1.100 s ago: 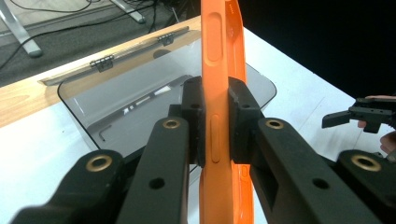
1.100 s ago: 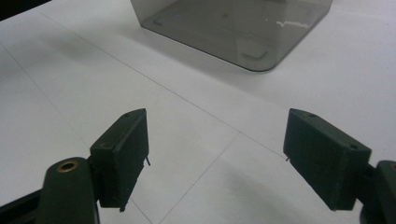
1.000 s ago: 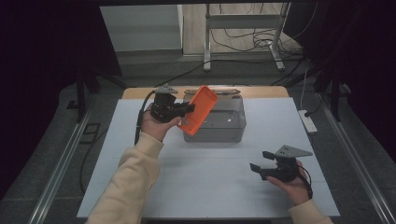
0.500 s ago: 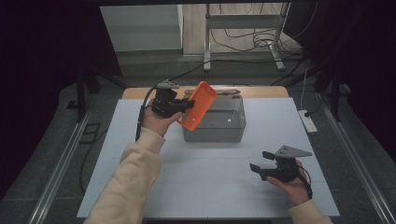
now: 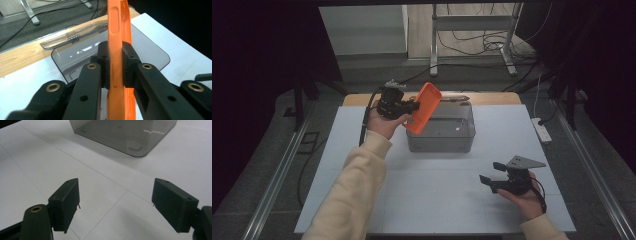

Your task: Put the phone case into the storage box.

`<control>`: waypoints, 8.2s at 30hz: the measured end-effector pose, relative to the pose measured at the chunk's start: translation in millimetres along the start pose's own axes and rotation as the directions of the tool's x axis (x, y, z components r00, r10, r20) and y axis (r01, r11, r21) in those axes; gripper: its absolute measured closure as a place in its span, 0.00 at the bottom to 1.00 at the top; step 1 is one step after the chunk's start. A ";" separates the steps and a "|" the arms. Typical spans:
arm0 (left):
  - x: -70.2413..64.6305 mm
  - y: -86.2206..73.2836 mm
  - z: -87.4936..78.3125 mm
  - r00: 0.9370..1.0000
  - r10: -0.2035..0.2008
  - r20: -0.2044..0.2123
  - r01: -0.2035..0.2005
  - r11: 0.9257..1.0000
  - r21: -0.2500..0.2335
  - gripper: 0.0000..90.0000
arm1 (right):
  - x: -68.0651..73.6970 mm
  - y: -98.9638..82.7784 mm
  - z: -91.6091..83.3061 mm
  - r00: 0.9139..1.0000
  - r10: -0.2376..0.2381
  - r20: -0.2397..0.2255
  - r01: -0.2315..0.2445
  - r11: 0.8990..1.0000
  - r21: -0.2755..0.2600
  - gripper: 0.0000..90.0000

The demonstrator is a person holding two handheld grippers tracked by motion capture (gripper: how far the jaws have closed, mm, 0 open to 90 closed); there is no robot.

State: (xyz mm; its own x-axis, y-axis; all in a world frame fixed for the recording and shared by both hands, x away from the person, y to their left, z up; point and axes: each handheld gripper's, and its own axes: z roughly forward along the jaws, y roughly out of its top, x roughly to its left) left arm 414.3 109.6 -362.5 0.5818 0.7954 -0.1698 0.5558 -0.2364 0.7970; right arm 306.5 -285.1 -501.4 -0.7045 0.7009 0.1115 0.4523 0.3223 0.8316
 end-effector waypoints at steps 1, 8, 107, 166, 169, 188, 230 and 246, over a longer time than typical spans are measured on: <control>0.1 0.7 1.0 1.000 -0.003 -0.003 0.003 1.000 0.000 0.89 | 0.0 0.0 0.0 1.000 0.000 0.000 0.000 1.000 0.000 0.25; 2.1 2.9 7.6 1.000 -0.014 -0.020 0.014 1.000 0.015 0.89 | -0.1 -0.2 0.2 1.000 -0.001 0.000 0.001 1.000 0.001 0.25; 16.5 2.7 65.4 0.943 -0.157 -0.292 0.209 0.965 0.156 0.89 | 1.6 -0.9 3.0 1.000 -0.009 0.009 0.009 1.000 0.009 0.25; 9.3 -6.3 87.5 0.916 -0.148 -0.373 0.246 0.942 0.230 0.89 | 3.9 2.4 7.1 0.999 -0.043 -0.006 0.043 0.999 0.024 0.25; 8.6 -7.0 89.6 0.914 -0.153 -0.375 0.252 0.939 0.233 0.89 | 3.9 2.1 7.5 0.999 -0.040 -0.007 0.040 0.999 0.017 0.25; 9.7 -13.6 97.2 0.906 -0.159 -0.393 0.271 0.931 0.247 0.89 | 3.8 2.1 7.4 0.999 -0.042 -0.003 0.042 0.999 0.027 0.25; 9.9 -22.9 107.2 0.911 -0.161 -0.380 0.277 0.921 0.273 0.89 | 3.5 1.6 7.4 0.999 -0.041 -0.002 0.041 0.999 0.028 0.25; 8.7 -28.4 112.4 0.910 -0.157 -0.383 0.278 0.917 0.285 0.88 | 3.5 1.3 8.1 0.999 -0.041 -0.003 0.041 0.999 0.026 0.25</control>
State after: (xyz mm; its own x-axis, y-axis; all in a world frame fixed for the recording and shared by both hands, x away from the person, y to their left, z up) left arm 470.3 60.4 -451.8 0.2150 0.9749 -0.0581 0.8407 -0.1544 0.5190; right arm 309.1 -277.1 -504.4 -0.7238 0.6855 0.0792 0.4371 0.3667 0.8212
